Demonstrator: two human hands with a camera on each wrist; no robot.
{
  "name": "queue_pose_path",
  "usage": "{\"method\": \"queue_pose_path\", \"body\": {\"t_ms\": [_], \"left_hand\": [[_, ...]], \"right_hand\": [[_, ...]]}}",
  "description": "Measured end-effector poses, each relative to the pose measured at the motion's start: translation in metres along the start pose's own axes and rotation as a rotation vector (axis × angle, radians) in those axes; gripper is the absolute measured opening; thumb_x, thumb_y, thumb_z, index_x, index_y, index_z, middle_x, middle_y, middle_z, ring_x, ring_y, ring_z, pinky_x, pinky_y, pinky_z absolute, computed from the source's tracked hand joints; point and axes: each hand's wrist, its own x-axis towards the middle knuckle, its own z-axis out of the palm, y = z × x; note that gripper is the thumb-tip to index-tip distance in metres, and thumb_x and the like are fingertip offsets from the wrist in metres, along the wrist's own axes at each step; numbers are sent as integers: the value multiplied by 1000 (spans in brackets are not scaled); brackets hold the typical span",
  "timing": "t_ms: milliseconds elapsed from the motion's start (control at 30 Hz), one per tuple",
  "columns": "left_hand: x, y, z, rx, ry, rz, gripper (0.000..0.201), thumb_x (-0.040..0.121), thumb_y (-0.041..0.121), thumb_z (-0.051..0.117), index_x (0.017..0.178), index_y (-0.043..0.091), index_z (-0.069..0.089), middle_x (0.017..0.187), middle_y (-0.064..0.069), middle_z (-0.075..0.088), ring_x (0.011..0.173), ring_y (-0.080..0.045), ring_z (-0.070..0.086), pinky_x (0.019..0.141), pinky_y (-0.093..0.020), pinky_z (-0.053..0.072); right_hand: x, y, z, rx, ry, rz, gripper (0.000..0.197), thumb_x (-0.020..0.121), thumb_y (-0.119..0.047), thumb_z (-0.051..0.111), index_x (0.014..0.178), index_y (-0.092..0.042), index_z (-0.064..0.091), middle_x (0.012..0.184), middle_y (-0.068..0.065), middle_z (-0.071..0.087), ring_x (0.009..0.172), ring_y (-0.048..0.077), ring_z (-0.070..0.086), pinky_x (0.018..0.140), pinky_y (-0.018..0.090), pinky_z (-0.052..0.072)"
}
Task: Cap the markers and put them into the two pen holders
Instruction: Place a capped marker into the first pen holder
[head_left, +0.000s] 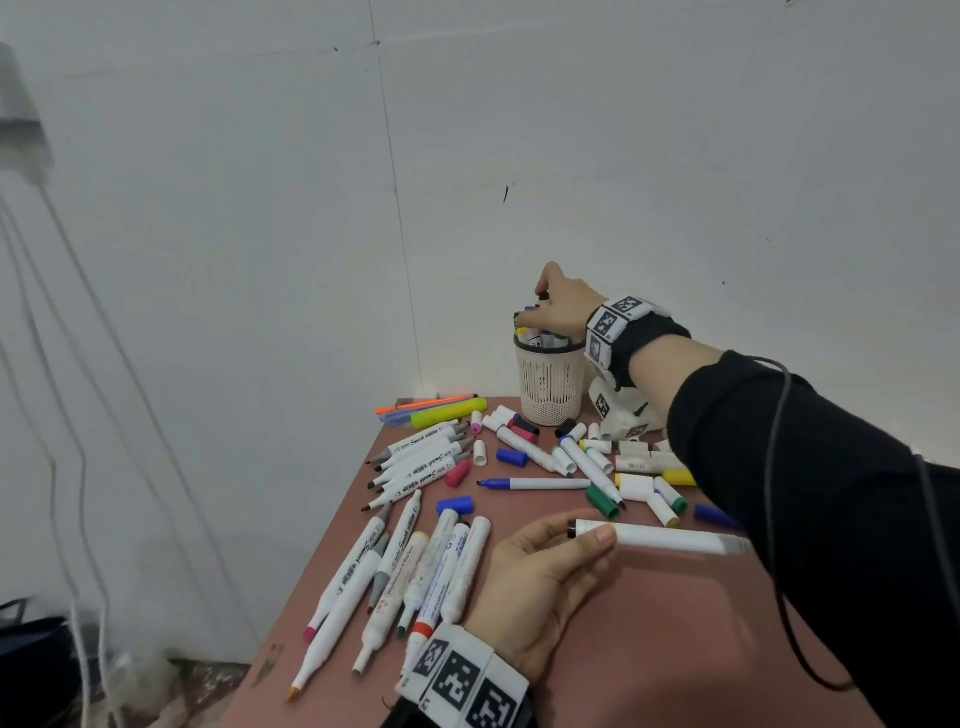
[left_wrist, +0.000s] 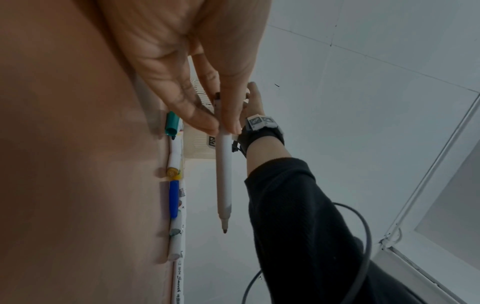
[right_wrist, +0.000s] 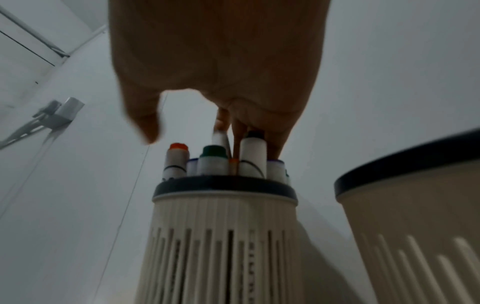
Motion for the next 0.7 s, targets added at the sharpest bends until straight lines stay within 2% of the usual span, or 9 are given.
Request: {"method": "queue_pose_path", "body": {"t_ms": [67, 133, 233, 333, 400, 533, 633, 700], "left_hand": [[1, -1, -1, 1, -4, -3, 17, 74, -12, 66, 87, -1, 68, 78, -15, 70, 62, -18, 69, 52, -20, 53], [3, -1, -2, 2, -5, 1, 19, 73, -12, 67, 90, -2, 67, 79, -15, 70, 63, -17, 69, 53, -20, 53], [5, -3, -3, 12, -6, 0, 21, 72, -11, 68, 92, -3, 67, 79, -15, 70, 63, -17, 69, 55, -19, 53], [5, -3, -3, 13, -6, 0, 19, 70, -11, 69, 87, -3, 68, 79, -16, 70, 64, -18, 69, 55, -20, 54], [5, -3, -3, 10, -7, -1, 20, 72, -12, 68, 90, -5, 67, 78, -16, 70, 62, -19, 68, 54, -20, 54], [5, -3, -2, 7, -9, -7, 21, 75, -14, 66, 95, -7, 64, 75, -16, 70, 58, -18, 67, 51, -20, 53], [5, -2, -1, 8, -5, -11, 20, 75, -13, 66, 94, -6, 64, 75, -15, 70, 57, -17, 67, 51, -20, 53], [5, -2, -2, 9, -3, -12, 20, 75, -14, 66, 94, -6, 64, 75, -16, 70, 57, -18, 67, 51, -20, 53]], "right_hand": [[-1, 2, 1, -87, -86, -42, 59, 76, -43, 74, 111, -12, 39, 93, 3, 53, 82, 22, 53, 66, 31, 44], [0, 3, 5, -128, -94, -89, 63, 73, -36, 79, 115, -10, 41, 97, 5, 57, 84, 23, 55, 71, 33, 47], [3, 7, 7, -80, -51, -134, 53, 73, -29, 78, 113, -10, 48, 98, 6, 57, 84, 22, 54, 69, 30, 45], [6, 10, 5, -54, 0, -159, 37, 74, -27, 76, 103, -13, 58, 94, 2, 55, 83, 19, 51, 64, 27, 40], [8, 11, 5, -23, 63, -175, 24, 78, -22, 71, 98, -12, 62, 90, 0, 54, 82, 18, 49, 62, 25, 36], [9, 12, 6, 176, 184, -169, 9, 84, -14, 64, 92, -11, 66, 91, -1, 57, 81, 17, 53, 64, 22, 39], [8, 6, 6, 393, 340, -113, 10, 84, -10, 61, 91, -13, 67, 71, -2, 57, 63, 11, 52, 55, 17, 41], [7, 2, 4, 488, 380, -72, 9, 84, -12, 61, 91, -14, 66, 68, 0, 60, 63, 11, 56, 55, 21, 46]]}}
